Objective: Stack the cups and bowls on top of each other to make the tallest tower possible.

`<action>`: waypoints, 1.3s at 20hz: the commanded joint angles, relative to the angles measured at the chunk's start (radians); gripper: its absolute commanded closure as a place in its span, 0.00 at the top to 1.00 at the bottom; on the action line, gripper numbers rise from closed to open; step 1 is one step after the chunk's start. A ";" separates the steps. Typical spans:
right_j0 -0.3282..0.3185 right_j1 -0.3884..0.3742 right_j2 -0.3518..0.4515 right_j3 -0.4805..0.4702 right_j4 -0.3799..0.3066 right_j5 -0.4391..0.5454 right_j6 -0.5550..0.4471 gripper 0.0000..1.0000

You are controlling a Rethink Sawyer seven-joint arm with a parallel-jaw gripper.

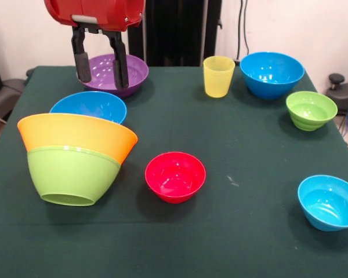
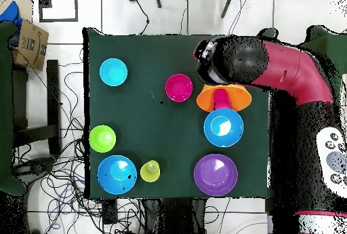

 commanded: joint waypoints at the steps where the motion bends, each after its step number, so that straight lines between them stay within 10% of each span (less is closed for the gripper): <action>1: 0.086 0.010 -0.054 -0.127 -0.229 0.283 -0.233 1.00; 18: 0.097 -0.018 -0.029 -0.085 -0.239 0.256 -0.125 1.00; 26: 0.144 0.077 -0.052 -0.079 -0.236 0.037 0.076 1.00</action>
